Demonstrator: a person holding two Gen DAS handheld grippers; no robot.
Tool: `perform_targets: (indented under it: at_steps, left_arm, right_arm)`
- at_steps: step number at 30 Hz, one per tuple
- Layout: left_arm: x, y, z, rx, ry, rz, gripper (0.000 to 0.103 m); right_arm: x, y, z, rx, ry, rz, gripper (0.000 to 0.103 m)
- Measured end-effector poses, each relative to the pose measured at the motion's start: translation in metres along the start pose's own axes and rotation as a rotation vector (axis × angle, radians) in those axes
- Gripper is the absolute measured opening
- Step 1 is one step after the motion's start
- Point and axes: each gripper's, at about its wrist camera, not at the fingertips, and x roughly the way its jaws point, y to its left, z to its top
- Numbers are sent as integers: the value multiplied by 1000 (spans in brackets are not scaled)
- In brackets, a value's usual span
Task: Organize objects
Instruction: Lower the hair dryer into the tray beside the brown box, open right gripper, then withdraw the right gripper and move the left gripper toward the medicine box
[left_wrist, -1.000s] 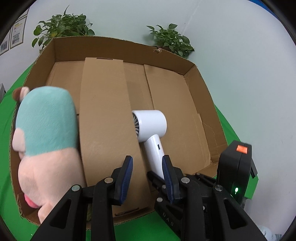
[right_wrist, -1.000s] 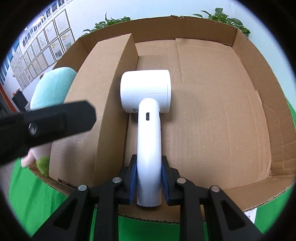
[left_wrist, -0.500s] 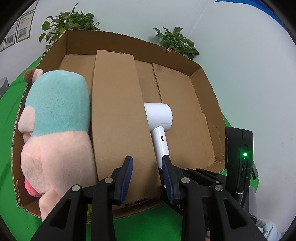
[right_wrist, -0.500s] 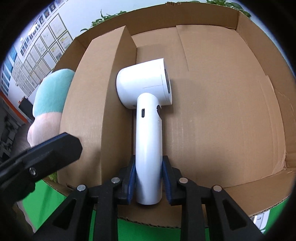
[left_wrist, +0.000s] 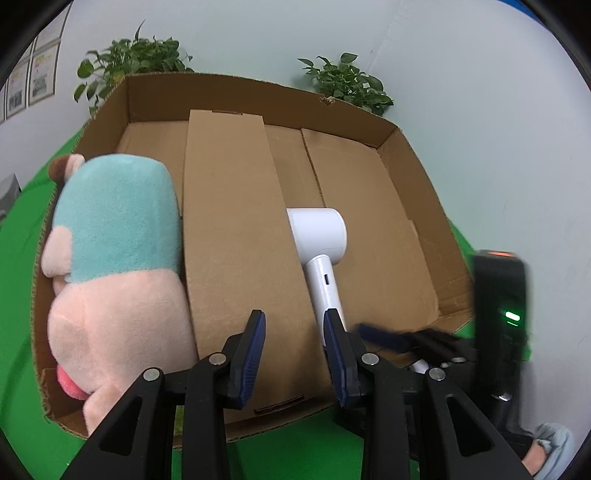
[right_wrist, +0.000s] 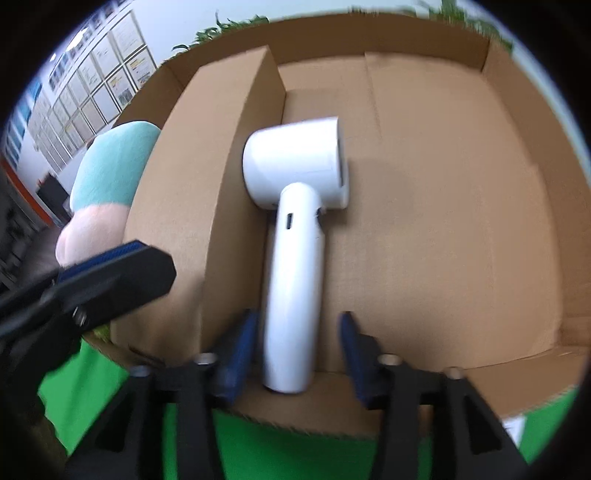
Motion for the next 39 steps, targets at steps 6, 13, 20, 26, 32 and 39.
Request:
perform_targets:
  at_steps: [6,13,20,26,32,39]
  left_arm:
    - [-35,-30,-14,130,-154,109,56]
    - [-73,-56,-53,90,-326,240,102]
    - [-72,-75,-79,113,-306,337,102]
    - [-80,-76,-88,78,-304,340,102]
    - [-78,-79,-96,92,-278,358,102]
    - [-82,-78,-99,89,-280,387,102]
  right_arm:
    - [-55,-24,-34,-19,-175,-69,88]
    - [-81,-12,-42,22,-268,-51,103]
    - [-99,-11,-49,56,-371,-101,103]
    - [-91,-12,-49,76,-338,-52,103]
    - [-91,-15,-54,63,-325,-68,103]
    - [-92,-21,-56,89,-323,-81,103]
